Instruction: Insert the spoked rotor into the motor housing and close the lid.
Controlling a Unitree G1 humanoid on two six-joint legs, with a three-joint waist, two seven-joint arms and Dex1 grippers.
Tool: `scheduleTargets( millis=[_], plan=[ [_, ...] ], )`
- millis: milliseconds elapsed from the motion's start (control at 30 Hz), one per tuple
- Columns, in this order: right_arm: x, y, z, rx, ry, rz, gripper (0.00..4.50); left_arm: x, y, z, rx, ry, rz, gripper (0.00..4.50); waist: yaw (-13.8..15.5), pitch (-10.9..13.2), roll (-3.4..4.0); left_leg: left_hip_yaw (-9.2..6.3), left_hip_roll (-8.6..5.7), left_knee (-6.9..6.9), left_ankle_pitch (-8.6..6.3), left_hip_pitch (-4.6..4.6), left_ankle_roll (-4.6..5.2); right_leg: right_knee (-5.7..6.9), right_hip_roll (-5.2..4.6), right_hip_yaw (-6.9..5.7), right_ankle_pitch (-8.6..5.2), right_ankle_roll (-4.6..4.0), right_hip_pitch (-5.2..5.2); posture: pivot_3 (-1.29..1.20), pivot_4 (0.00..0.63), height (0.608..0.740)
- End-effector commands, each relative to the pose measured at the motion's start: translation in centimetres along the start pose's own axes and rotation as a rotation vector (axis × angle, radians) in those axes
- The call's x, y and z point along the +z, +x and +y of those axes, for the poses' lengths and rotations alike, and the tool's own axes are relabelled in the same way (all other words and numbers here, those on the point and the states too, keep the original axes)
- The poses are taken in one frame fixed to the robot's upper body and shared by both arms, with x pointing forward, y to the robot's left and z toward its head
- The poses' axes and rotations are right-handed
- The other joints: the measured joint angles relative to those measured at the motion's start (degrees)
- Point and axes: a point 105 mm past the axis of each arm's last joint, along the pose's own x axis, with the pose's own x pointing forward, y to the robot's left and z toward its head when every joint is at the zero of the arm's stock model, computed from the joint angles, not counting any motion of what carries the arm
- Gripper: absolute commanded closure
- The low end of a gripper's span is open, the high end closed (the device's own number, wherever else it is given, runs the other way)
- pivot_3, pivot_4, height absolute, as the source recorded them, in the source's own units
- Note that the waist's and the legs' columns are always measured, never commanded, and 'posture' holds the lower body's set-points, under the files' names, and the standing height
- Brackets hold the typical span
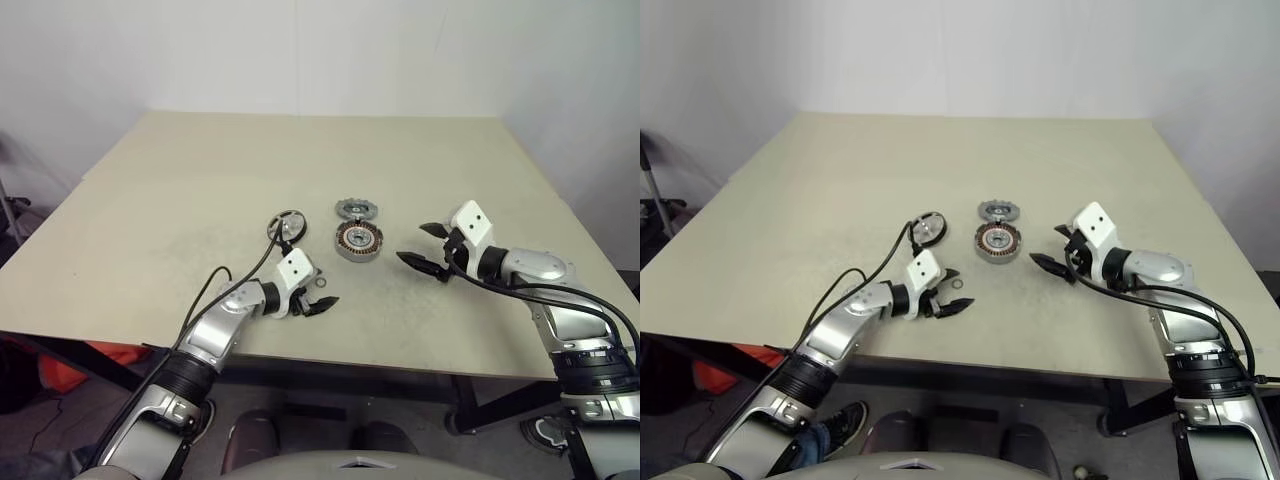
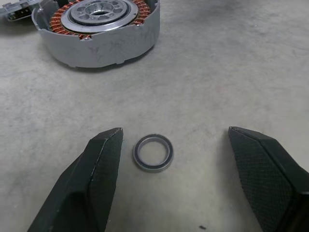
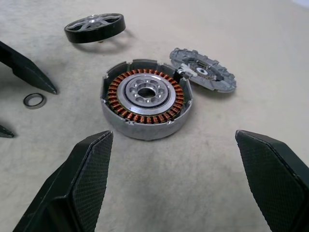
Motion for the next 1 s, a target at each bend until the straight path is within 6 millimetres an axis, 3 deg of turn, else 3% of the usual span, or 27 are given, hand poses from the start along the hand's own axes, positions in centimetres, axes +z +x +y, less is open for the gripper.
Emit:
scheduleTargets(
  millis=[33, 100, 233, 567, 700, 1000],
  plan=[
    [1.74, 0.09, -0.61, -0.024, -0.045, -0.051, 0.28, -0.52, -0.84, 1.21, 0.048, 0.026, 0.039, 0.88, 0.0, 0.0, 0.00, 0.00, 0.00, 0.00, 0.00, 0.01, 0.00, 0.00, 0.00, 0.00, 0.00, 0.00, 0.01, 0.00, 0.000, 0.740],
    [1.82, 0.15, -0.76, -0.033, -0.048, -0.052, 0.28, -0.50, -0.92, 1.31, 0.048, 0.027, 0.040, 0.88, 0.0, 0.0, 0.00, 0.00, 0.00, 0.00, 0.01, 0.02, -0.01, 0.00, 0.00, 0.00, -0.02, 0.03, 0.01, 0.00, 0.000, 0.740],
    [1.75, 0.18, -1.08, -0.050, -0.052, -0.048, 0.28, -0.45, -0.98, 1.37, 0.044, 0.022, 0.039, 2.01, 0.0, 0.0, 0.00, 0.00, 0.00, 0.00, 0.01, 0.02, -0.02, 0.00, 0.00, 0.00, -0.02, 0.03, 0.02, 0.00, 0.000, 0.740],
    [1.82, 0.25, -1.26, -0.065, -0.056, -0.051, 0.28, -0.33, -0.59, 1.31, 0.046, 0.013, 0.033, 2.01, 0.1, 0.0, 0.00, 0.00, -0.01, 0.01, 0.01, 0.00, -0.02, 0.00, 0.00, 0.00, 0.00, 0.01, 0.02, 0.00, 0.000, 0.740],
    [1.93, 0.27, -1.40, -0.074, -0.060, -0.054, 0.28, -0.34, -0.60, 1.43, 0.050, 0.013, 0.038, 2.86, 0.1, 0.0, 0.00, 0.00, -0.01, 0.01, 0.01, 0.00, -0.02, 0.00, -0.01, 0.00, -0.02, 0.03, 0.02, 0.00, 0.000, 0.740],
    [2.11, 0.28, -1.51, -0.080, -0.065, -0.059, 0.28, -0.48, -0.57, 1.33, 0.066, 0.007, 0.036, 2.86, 0.1, 0.0, 0.00, 0.00, -0.01, 0.01, 0.01, 0.00, -0.02, -0.01, -0.01, 0.00, -0.01, 0.02, 0.02, 0.00, 0.000, 0.740]
  ],
)
